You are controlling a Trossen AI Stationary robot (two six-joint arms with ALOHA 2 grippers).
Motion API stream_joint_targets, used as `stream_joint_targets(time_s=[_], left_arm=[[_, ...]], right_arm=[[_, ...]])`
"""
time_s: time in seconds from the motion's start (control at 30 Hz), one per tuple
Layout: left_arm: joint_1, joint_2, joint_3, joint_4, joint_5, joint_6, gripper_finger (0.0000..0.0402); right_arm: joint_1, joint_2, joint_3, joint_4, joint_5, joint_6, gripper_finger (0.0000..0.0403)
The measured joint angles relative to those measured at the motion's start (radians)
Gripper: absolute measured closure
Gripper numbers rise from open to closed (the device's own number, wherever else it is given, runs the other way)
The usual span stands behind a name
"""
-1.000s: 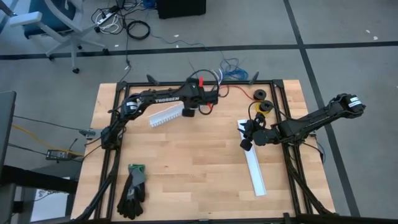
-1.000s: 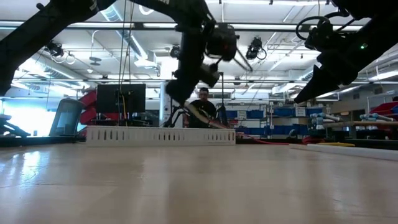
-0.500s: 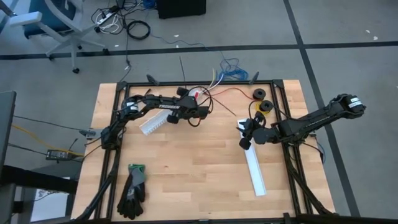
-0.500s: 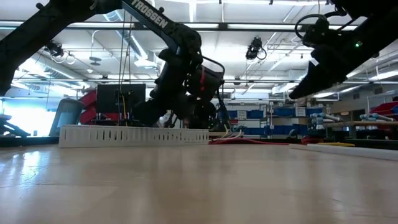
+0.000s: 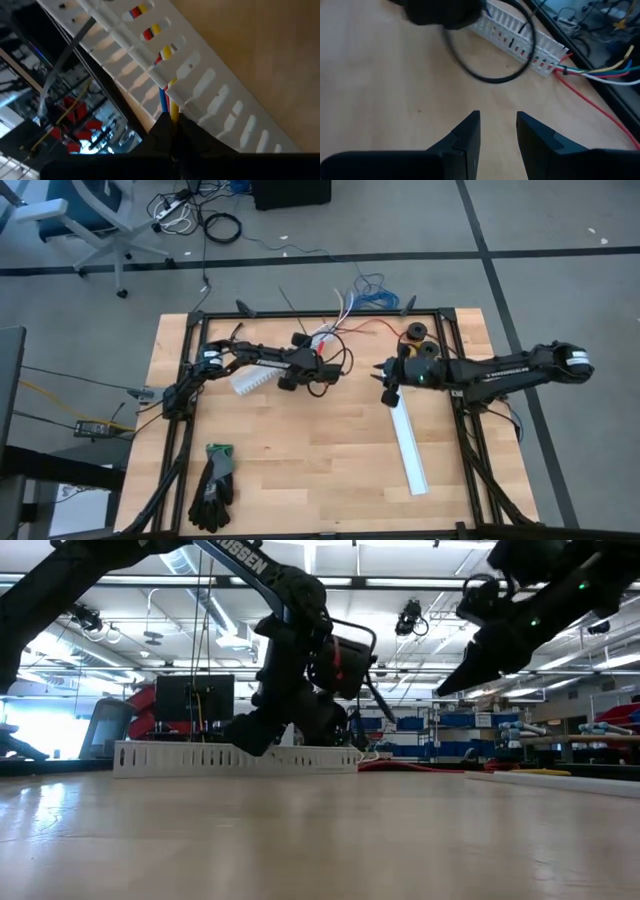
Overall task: Ziptie cables
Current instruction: Put the cable wires into the white cable duct
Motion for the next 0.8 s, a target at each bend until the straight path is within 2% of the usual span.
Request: stream_joint_targets(time_s=[0.27,0.4,0.57,0.73,0.8], left_arm=[[-0.099,-0.003,0.006,0.097,0.012,0.053,0.0387],[-0.141,-0.003,0.018,0.097,0.027,0.053,0.0387],[-0.2,-0.002,0.025,0.098,0.032,0.052,0.0387],[-0.24,-0.001,0.025,0.094,0.027,0.042,0.0387],[-0.244,-0.001,0.025,0.094,0.026,0.041,0.0387]], right_arm=[[-0.355,0.002,0.0,0.046,-0.457,-0.108,0.029],[-0.462,0.07,0.001,0.074,-0.629,-0.158,0.0291],[-0.493,0.263,0.001,0.203,-0.739,-0.266,0.0291],[-0.492,0.43,0.003,0.407,-0.744,-0.325,0.0291],[-0.492,0.481,0.034,0.431,-0.753,-0.329,0.0291]])
